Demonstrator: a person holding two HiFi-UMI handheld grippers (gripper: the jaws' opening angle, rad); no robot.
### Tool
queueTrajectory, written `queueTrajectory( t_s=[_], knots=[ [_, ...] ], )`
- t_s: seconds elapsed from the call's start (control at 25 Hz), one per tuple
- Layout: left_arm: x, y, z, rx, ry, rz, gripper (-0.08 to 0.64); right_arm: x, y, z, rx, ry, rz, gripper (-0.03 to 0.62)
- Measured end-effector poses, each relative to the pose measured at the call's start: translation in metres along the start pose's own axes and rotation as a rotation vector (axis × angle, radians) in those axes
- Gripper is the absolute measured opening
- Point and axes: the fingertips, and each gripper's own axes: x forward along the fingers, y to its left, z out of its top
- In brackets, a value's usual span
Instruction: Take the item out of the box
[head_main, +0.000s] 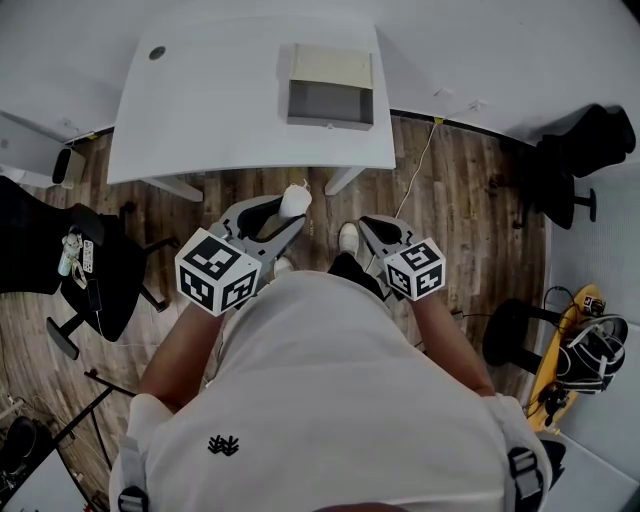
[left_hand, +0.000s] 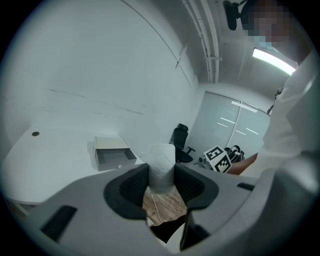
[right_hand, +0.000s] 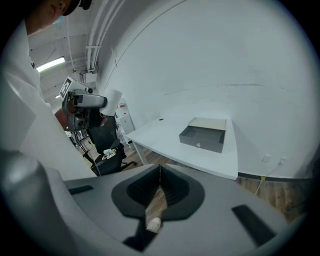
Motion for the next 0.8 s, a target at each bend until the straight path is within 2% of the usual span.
queueTrajectory(
  t_s=[0.8],
  knots=[
    [-0.008,0.001,-0.009,0.003,0.007,0.001,0.166,0.001,0.018,0.015,-0.034,-0.031,0.006,0.007]
  ],
)
